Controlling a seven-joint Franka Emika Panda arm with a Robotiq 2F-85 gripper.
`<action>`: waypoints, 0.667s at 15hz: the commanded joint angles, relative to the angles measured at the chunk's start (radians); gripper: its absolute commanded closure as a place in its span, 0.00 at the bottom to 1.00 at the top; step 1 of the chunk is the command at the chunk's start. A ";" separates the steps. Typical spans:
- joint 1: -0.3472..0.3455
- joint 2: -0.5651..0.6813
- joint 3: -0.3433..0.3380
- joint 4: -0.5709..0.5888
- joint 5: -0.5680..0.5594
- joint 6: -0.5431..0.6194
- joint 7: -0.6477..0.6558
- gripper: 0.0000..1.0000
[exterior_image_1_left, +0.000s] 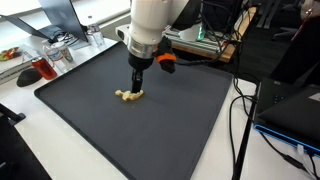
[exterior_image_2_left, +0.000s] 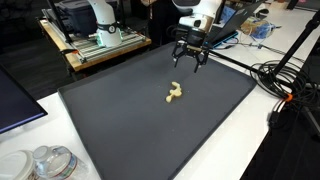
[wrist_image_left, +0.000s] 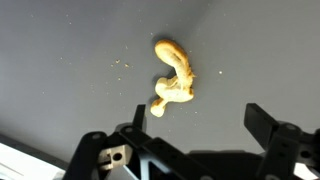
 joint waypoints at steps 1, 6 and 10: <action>-0.061 -0.112 0.035 -0.176 -0.013 0.158 -0.106 0.00; -0.150 -0.191 0.077 -0.337 0.081 0.356 -0.373 0.00; -0.237 -0.259 0.145 -0.445 0.242 0.437 -0.650 0.00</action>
